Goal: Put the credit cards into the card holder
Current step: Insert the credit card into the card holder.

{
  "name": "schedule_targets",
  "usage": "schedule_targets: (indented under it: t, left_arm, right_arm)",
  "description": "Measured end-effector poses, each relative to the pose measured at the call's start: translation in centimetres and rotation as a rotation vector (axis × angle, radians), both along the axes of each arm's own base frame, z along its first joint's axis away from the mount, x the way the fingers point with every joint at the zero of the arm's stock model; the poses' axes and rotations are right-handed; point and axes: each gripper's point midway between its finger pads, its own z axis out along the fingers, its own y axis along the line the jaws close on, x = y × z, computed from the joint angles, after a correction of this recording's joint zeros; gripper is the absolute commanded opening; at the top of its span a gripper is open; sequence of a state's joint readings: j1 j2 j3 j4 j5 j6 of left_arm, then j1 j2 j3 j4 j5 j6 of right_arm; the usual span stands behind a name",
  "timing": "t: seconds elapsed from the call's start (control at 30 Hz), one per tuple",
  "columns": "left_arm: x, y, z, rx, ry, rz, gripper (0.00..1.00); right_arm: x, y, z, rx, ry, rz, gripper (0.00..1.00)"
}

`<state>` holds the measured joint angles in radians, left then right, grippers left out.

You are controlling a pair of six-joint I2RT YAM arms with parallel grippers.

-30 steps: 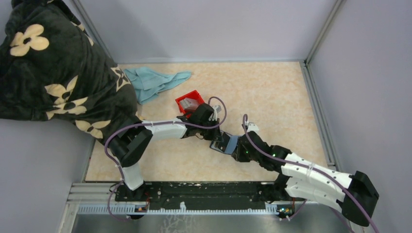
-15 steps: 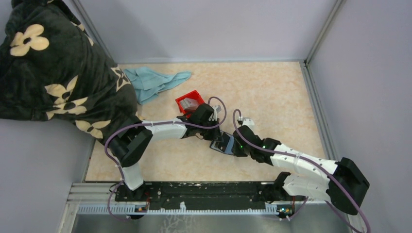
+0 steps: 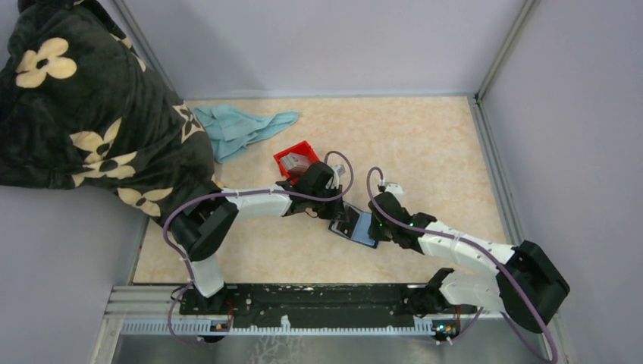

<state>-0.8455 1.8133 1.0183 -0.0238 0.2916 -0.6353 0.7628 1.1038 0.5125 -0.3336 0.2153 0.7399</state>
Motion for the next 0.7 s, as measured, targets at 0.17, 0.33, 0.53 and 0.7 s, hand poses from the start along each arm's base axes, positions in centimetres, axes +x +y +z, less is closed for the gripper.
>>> schedule_targets:
  t: [0.17, 0.33, 0.53, 0.7]
  left_arm:
    - [0.0, 0.0, 0.0, -0.002, -0.001, -0.001, 0.0]
    - [-0.1, -0.1, 0.2, -0.006, 0.003, -0.005, 0.0]
    - [-0.2, -0.1, 0.4, -0.02, 0.017, -0.015, 0.0]
    - [-0.3, -0.1, 0.6, -0.039, 0.042, -0.016, 0.0]
  right_arm:
    - [-0.5, -0.5, -1.8, -0.02, 0.035, -0.006, 0.12]
    - [-0.1, -0.4, -1.8, -0.001, 0.026, -0.012, 0.11]
    - [0.1, 0.0, -1.8, 0.016, 0.017, -0.01, 0.11]
    - [0.3, 0.1, -1.8, 0.026, 0.009, -0.013, 0.11]
